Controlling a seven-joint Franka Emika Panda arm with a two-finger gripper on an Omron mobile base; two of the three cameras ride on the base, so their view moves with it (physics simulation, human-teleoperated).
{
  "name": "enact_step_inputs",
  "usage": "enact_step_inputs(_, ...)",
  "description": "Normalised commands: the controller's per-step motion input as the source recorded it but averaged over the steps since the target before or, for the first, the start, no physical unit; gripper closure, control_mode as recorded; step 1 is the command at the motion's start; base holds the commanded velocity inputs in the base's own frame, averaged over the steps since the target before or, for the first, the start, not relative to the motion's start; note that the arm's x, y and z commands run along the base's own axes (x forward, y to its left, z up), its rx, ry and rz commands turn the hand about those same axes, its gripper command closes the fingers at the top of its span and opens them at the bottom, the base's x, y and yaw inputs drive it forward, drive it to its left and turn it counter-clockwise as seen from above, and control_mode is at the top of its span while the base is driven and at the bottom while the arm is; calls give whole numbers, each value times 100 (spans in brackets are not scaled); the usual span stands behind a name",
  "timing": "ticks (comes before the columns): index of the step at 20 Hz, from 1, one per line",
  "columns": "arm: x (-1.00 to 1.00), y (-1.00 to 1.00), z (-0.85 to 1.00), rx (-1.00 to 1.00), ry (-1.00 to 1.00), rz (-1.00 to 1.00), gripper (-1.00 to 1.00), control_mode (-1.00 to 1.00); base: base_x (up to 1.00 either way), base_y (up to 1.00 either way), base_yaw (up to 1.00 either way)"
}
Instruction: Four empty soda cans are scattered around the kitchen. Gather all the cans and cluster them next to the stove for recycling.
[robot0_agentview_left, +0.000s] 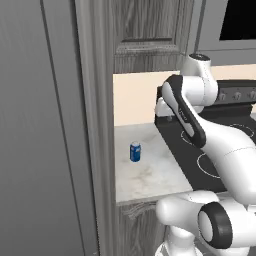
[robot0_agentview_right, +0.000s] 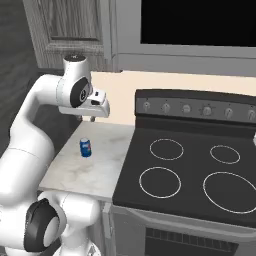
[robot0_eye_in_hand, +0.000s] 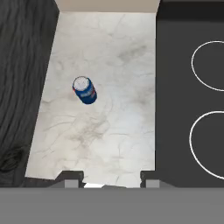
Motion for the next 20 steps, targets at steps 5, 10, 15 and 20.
enact_step_inputs(5,0,0,0,0,0,0,-100,100,-35,-7,-5)
enact_step_inputs(10,0,0,0,0,0,0,-100,100,-92,-31,-14)
enact_step_inputs(15,0,0,0,0,0,0,-100,100,-86,-33,-17)
enact_step_inputs(20,0,0,0,0,0,0,-100,100,-69,-33,-21)
